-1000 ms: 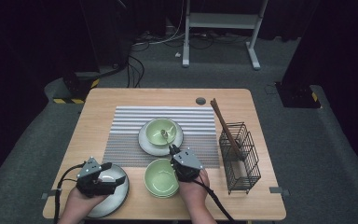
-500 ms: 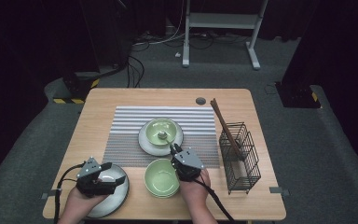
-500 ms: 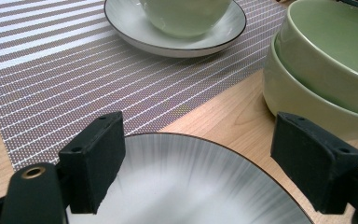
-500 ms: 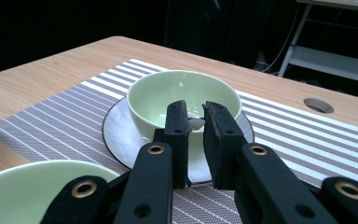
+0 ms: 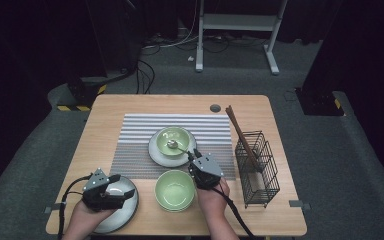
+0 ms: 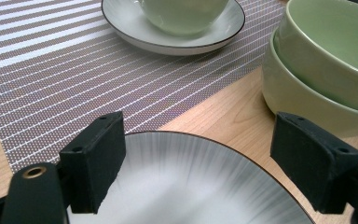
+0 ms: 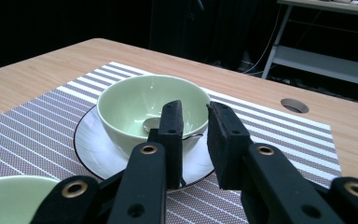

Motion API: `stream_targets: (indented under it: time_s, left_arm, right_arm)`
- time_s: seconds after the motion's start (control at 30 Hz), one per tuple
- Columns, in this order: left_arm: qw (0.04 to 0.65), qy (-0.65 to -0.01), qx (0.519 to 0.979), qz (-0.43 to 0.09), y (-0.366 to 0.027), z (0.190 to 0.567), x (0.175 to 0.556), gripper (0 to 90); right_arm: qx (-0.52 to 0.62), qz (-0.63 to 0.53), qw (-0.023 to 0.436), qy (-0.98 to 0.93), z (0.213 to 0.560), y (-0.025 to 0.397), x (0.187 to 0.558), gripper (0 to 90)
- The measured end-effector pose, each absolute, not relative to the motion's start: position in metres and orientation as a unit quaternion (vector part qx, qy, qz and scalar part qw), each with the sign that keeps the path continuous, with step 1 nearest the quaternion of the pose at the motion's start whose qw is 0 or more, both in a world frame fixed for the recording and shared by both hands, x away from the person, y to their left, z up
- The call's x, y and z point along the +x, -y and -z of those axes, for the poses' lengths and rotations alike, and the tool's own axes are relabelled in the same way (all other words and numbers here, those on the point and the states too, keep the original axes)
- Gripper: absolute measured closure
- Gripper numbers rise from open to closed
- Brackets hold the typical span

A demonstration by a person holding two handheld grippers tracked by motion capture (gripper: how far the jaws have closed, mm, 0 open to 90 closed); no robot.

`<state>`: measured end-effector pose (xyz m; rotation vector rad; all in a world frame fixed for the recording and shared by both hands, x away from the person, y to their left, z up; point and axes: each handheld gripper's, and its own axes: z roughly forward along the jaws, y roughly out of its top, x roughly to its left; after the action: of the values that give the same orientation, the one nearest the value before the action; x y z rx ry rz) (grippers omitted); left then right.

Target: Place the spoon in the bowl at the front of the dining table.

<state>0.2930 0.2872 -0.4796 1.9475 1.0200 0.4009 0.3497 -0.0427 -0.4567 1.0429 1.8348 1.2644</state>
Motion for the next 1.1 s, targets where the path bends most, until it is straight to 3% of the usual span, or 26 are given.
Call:
stream_targets:
  time_s: [0.13, 0.37, 0.5, 0.63, 1.1]
  left_arm:
    - [0.437, -0.412, 0.783, -0.162, -0.288, 0.480, 0.293, 18.8]
    - [0.438, -0.412, 0.783, -0.160, -0.287, 0.480, 0.293, 18.8]
    - [0.438, -0.413, 0.782, -0.160, -0.286, 0.480, 0.294, 18.8]
    - [0.439, -0.412, 0.782, -0.160, -0.286, 0.479, 0.294, 18.9]
    - [0.439, -0.414, 0.781, -0.160, -0.289, 0.479, 0.293, 18.9]
  right_arm:
    - [0.406, -0.490, 0.332, -0.696, 0.452, 0.046, 0.344, 69.0]
    - [0.410, -0.499, 0.335, -0.686, 0.442, 0.047, 0.332, 67.9]
    - [0.399, -0.499, 0.329, -0.695, 0.438, 0.044, 0.326, 79.1]
    - [0.396, -0.486, 0.324, -0.709, 0.440, 0.040, 0.329, 84.3]
    - [0.416, -0.460, 0.328, -0.712, 0.450, 0.038, 0.355, 82.6]
